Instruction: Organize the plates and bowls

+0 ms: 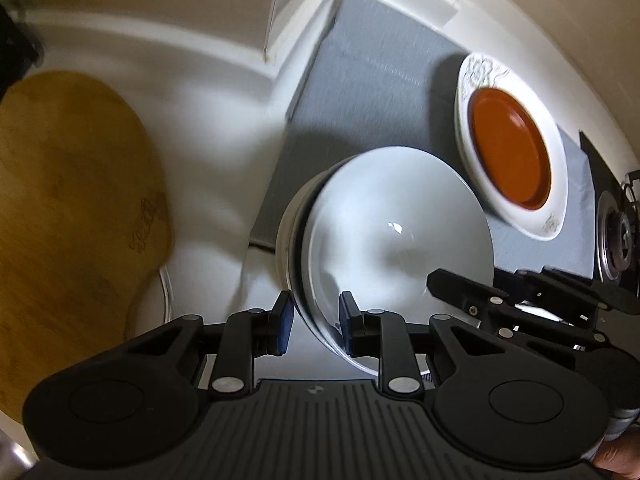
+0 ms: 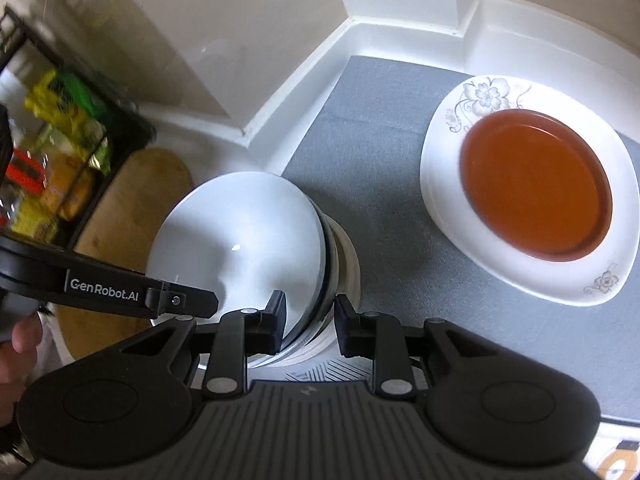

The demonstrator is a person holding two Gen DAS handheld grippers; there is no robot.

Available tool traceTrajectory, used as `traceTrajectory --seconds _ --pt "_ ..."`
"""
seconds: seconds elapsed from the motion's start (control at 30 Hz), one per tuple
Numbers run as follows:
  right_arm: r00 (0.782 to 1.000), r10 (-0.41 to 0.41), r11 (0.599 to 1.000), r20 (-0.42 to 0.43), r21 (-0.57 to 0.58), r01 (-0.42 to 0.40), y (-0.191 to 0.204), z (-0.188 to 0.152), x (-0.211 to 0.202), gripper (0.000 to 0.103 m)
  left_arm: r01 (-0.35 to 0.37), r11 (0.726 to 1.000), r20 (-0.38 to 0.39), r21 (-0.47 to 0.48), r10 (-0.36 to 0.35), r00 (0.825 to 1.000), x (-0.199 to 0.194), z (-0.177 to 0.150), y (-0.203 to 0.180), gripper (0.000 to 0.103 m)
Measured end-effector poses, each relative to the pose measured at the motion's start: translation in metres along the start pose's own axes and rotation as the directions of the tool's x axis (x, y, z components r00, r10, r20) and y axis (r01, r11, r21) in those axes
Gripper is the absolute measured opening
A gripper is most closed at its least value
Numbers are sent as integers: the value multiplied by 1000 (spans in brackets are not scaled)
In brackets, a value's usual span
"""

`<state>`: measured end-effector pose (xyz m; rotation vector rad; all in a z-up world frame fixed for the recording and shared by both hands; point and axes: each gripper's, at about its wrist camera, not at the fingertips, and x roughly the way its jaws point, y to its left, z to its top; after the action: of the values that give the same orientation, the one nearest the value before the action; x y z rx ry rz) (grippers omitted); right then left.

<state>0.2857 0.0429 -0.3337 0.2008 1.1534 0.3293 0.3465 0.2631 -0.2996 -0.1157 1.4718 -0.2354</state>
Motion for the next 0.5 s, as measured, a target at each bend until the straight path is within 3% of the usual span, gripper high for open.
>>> traceTrajectory --seconds 0.27,0.37,0.5 --pt "999 27 1000 43 2 -27 -7 0 -9 28 38 999 12 20 -38 999 -7 0 7 29" --pt "997 53 998 51 22 -54 -13 4 -12 31 28 998 103 62 -34 994 -26 -1 6 30" --pt "995 57 996 82 58 -62 -22 9 -16 32 -39 991 213 130 11 977 -46 3 1 30"
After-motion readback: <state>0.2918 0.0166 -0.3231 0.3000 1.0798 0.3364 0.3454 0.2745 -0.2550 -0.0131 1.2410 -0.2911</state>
